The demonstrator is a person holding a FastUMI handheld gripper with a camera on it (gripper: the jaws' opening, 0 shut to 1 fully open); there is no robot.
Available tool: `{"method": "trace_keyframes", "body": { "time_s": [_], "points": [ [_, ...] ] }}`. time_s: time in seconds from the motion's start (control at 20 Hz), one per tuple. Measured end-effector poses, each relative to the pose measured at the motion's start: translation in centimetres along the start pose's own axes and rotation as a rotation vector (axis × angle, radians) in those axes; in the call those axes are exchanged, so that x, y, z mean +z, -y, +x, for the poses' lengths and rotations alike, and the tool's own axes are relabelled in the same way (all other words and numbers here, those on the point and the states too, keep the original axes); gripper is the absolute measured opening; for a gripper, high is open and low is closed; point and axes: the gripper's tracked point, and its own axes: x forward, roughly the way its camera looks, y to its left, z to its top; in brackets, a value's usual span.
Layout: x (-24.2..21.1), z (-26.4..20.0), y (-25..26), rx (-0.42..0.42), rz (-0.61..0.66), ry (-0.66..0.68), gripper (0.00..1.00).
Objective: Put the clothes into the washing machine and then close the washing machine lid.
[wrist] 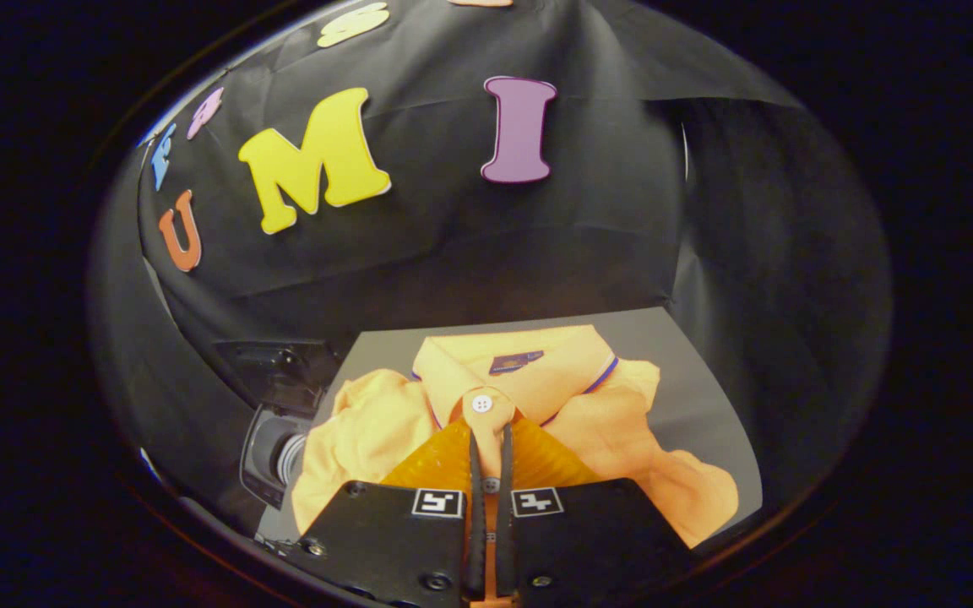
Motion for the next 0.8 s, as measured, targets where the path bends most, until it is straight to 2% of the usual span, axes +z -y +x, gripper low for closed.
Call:
{"method": "trace_keyframes", "body": {
  "time_s": [0.4, 0.8],
  "points": [
    [3.5, -8.5, -7.7, 0.089, 0.009, 0.117, 0.08],
    [3.9, -16.1, -19.7, 0.181, -0.061, 0.197, 0.08]
  ]
}}
